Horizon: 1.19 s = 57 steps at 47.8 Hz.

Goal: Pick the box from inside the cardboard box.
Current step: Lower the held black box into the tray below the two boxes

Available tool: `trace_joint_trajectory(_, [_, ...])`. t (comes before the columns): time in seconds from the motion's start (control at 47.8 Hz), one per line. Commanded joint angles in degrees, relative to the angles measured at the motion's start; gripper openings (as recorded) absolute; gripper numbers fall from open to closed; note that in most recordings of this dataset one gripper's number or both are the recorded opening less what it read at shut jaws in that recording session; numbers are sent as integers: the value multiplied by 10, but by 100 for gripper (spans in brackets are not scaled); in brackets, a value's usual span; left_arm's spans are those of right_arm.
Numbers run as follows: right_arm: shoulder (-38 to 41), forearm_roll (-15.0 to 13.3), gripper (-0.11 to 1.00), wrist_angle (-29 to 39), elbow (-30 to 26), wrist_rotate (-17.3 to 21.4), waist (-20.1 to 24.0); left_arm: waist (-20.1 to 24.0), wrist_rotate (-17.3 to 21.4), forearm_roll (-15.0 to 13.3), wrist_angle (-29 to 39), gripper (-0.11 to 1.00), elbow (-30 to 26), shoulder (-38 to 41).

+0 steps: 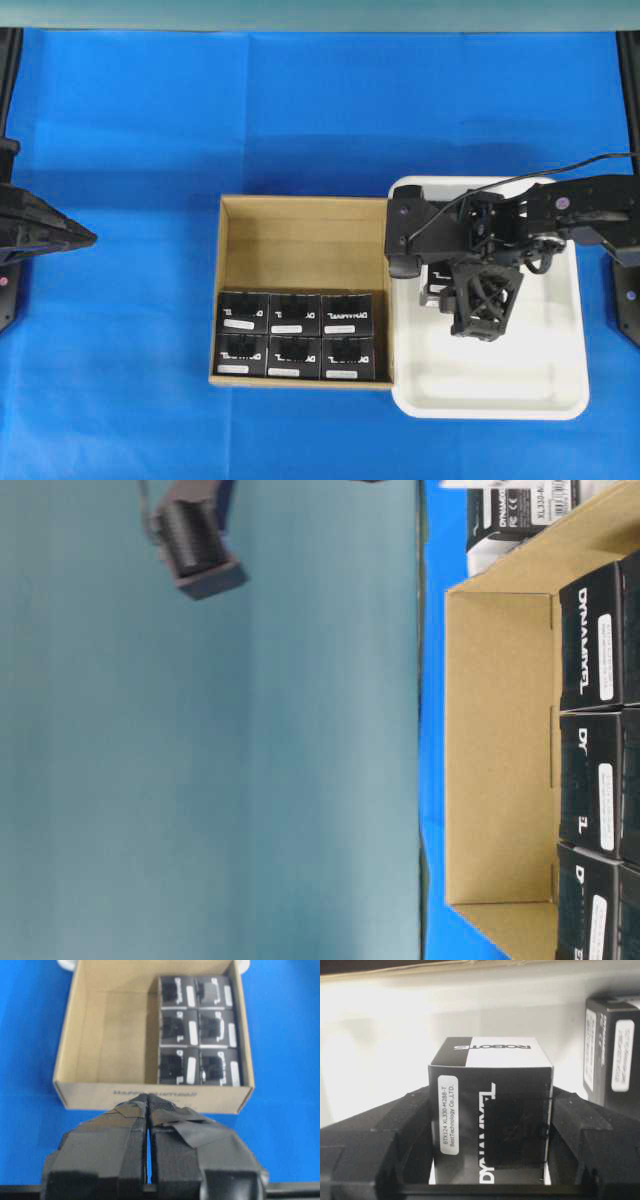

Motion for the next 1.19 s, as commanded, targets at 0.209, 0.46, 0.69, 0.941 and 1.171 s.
trace_joint_trajectory(0.209, [53,-28,63,-50,0,0,-1,-2,0,2,-16,-3,-7,6])
trace_joint_trajectory(0.46, [66,-38,63,-56,-3,2,-6,-4,0,2,-15,-3,-8,6])
trace_joint_trajectory(0.69, [66,-38,63,-58,-3,4,-8,-5,1,2,-16,-2,-8,6])
trace_joint_trajectory(0.941, [69,-38,63,-60,-11,1,-9,-4,0,2,-16,-3,-8,6])
trace_joint_trajectory(1.171, [75,-39,75,-62,-21,4,-12,-5,1,2,-15,-3,-8,6])
